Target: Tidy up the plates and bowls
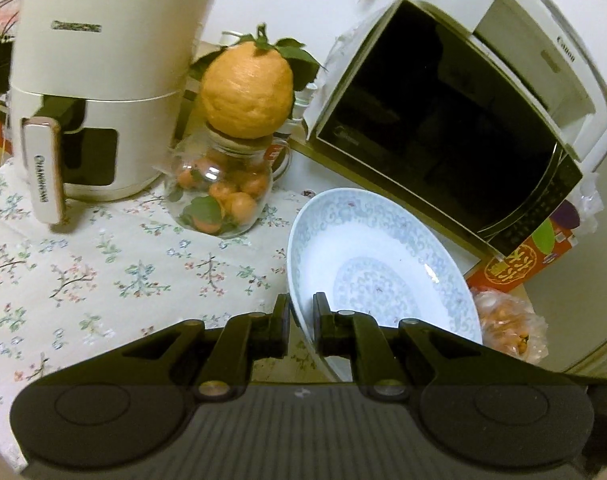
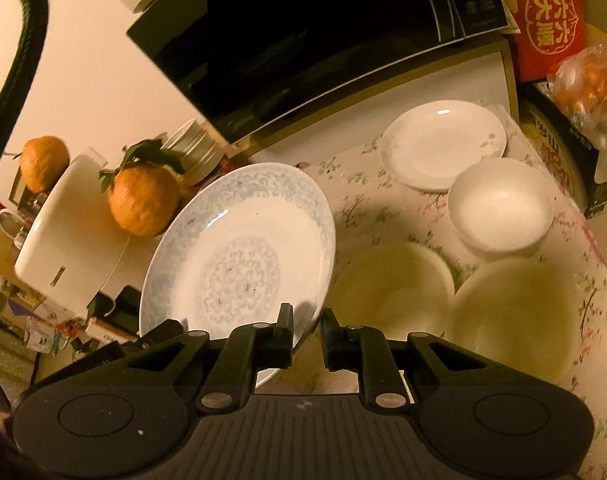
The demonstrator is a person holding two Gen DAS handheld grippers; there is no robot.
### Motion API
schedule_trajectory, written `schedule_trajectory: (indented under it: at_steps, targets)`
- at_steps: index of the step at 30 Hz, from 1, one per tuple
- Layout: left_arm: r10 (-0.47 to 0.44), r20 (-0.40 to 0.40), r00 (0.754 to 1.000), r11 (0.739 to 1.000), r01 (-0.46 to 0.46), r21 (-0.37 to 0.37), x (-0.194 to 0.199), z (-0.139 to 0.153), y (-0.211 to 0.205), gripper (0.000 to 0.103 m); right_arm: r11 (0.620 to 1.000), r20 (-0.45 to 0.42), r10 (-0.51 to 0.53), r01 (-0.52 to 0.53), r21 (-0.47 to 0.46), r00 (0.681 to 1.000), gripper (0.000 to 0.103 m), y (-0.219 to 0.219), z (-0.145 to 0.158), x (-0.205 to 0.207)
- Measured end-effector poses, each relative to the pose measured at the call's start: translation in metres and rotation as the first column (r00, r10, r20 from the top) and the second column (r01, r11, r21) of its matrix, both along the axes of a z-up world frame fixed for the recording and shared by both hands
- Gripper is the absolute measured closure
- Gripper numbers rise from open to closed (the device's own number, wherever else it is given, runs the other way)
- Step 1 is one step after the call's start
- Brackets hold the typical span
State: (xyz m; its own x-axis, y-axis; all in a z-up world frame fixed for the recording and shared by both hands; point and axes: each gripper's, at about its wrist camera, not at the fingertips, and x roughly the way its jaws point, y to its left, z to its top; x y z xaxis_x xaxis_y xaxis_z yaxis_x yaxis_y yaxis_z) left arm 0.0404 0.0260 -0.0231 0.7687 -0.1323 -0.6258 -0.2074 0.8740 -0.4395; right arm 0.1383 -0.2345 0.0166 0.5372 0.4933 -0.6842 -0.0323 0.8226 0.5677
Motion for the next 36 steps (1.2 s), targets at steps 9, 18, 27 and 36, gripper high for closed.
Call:
schedule_trajectory:
  at_steps: [9, 18, 27, 36]
  targets:
    - [0.018, -0.052, 0.998, 1.000, -0.017, 0.018, -0.048, -0.001, 0.015, 0.094, 0.998, -0.009, 0.055, -0.055, 0.025, 0.998, 0.089, 0.015, 0.008, -0.045]
    - [0.023, -0.139, 0.990, 0.998, -0.014, 0.065, -0.079, -0.027, 0.027, 0.093, 0.992, -0.072, 0.119, -0.121, -0.019, 0.990, 0.088, 0.040, -0.012, -0.085]
    - [0.020, -0.195, 0.981, 0.995, -0.001, 0.100, -0.083, -0.046, 0.030, 0.094, 0.982, -0.131, 0.151, -0.164, -0.094, 0.980, 0.088, 0.062, -0.034, -0.095]
    - [0.020, -0.233, 0.972, 0.993, 0.009, 0.121, -0.080, -0.056, 0.030, 0.093, 0.976, -0.173, 0.153, -0.176, -0.130, 0.973, 0.088, 0.066, -0.045, -0.097]
